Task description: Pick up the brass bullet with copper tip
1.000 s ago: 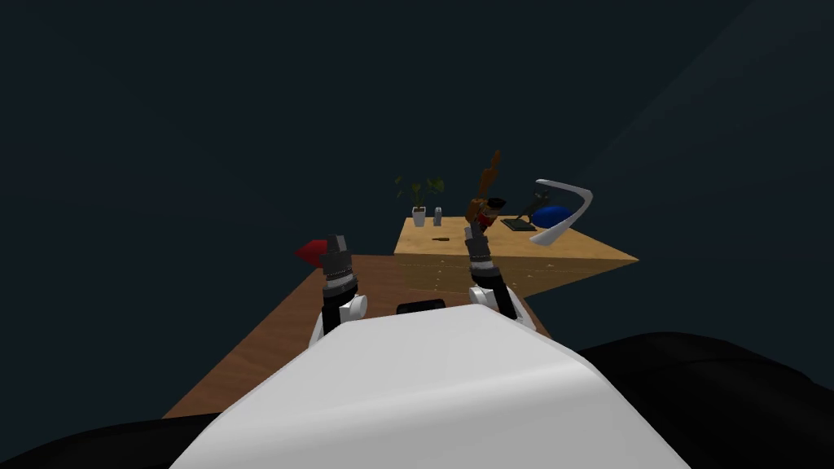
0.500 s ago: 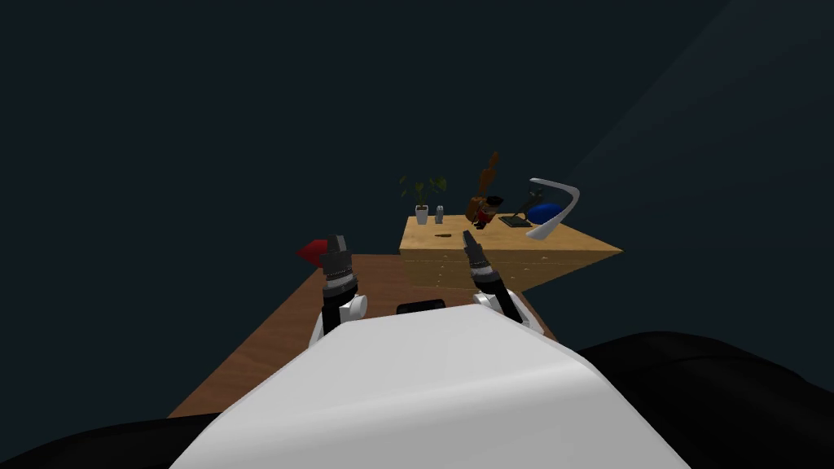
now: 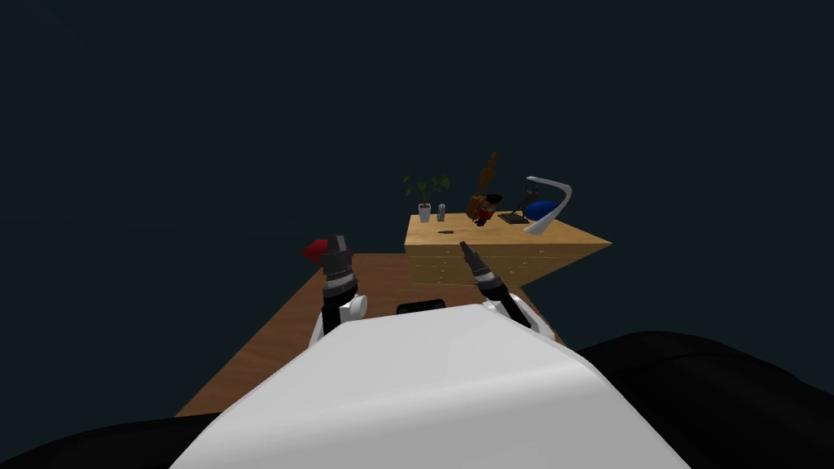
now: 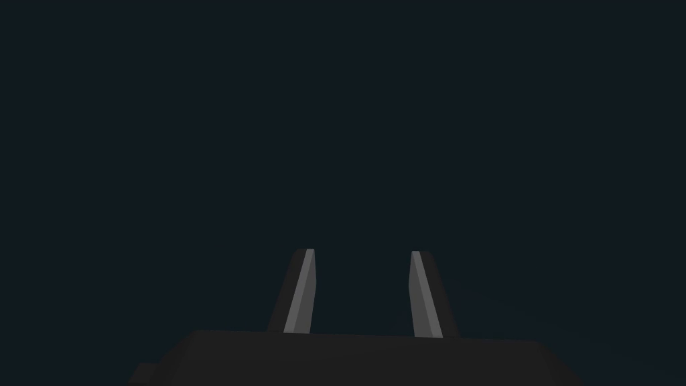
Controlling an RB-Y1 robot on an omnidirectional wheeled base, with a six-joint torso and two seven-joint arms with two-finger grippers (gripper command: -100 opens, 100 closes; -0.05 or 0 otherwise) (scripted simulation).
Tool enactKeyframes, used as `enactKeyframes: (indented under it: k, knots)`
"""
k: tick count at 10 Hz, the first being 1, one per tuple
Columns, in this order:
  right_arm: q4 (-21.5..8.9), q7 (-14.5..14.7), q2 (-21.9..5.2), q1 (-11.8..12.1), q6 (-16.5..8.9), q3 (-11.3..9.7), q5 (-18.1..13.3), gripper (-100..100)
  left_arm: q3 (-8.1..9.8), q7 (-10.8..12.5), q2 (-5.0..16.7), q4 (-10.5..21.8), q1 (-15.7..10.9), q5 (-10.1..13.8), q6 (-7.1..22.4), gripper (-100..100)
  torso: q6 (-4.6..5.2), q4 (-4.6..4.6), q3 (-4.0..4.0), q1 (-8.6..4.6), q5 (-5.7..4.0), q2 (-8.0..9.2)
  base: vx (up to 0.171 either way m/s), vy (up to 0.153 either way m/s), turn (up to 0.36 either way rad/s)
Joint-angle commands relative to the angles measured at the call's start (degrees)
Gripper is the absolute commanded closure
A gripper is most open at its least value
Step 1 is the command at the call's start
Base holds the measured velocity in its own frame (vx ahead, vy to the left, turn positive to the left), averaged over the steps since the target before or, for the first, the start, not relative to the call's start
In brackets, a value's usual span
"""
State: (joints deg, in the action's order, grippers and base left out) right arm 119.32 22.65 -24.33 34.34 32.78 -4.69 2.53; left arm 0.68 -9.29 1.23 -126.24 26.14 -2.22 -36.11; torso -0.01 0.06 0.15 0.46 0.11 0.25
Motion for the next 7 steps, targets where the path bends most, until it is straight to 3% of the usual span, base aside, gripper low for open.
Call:
enactKeyframes:
  k: [1,4,7]
  knots:
    - [-0.63,1.01,-1.90,0.41,0.15,-0.21,0.07,-100,0.00,0.00,0.00,0.00,0.00,0.00,0.00,0,0.00,0.00,0.00,0.00,0.00,0.00,-0.057,0.092,-0.014]
    - [-4.92,4.08,-7.13,2.09,1.78,-0.83,0.16,-100,0.00,0.00,0.00,0.00,0.00,0.00,0.00,0,-0.01,0.00,-0.02,-0.14,-0.02,-0.04,-0.064,0.089,-0.007]
    - [-7.17,5.55,-11.10,2.95,2.54,-1.16,0.02,-100,0.00,0.00,0.00,0.00,0.00,0.00,0.00,0,0.00,-0.01,-0.04,-0.14,-0.02,-0.08,-0.044,0.082,-0.002]
